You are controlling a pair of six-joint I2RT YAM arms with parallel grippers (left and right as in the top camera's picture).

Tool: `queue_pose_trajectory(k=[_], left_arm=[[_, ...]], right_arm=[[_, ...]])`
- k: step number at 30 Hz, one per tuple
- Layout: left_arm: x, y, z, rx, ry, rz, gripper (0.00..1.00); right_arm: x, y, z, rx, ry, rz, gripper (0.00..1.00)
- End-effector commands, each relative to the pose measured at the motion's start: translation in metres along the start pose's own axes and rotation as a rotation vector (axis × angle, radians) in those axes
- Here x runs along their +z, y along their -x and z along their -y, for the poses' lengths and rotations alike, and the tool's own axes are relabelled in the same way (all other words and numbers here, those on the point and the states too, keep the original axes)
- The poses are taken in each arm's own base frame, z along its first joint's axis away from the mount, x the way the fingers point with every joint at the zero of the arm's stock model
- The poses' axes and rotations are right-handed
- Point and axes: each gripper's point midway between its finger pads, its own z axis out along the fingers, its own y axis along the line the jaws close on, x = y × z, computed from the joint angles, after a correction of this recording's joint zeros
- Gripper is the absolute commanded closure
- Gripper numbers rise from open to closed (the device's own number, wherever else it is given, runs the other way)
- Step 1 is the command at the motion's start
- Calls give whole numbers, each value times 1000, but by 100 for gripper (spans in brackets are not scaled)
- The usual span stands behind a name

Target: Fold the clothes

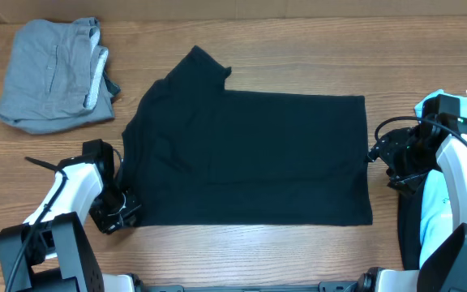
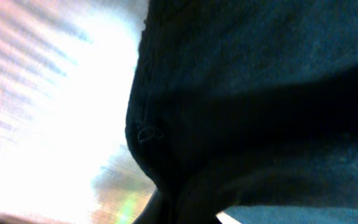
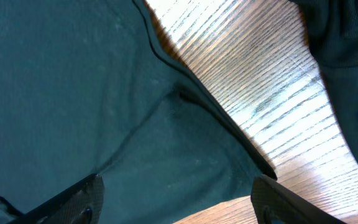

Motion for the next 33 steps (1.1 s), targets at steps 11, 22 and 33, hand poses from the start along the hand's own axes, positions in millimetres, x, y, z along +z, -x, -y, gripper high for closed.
queue_pose_trajectory(k=[11,22,33], left_arm=[[-14,-7,-4,-116,-161,-118,50],[-143,43,33,116,-243,118,0],[-216,71,126,542,-459,455,0]], right_arm=[[-5,6,-5,-26,19,31,20],[-6,7,-26,-41,132,22,19],[-15,23,-65,-232,308,101,16]])
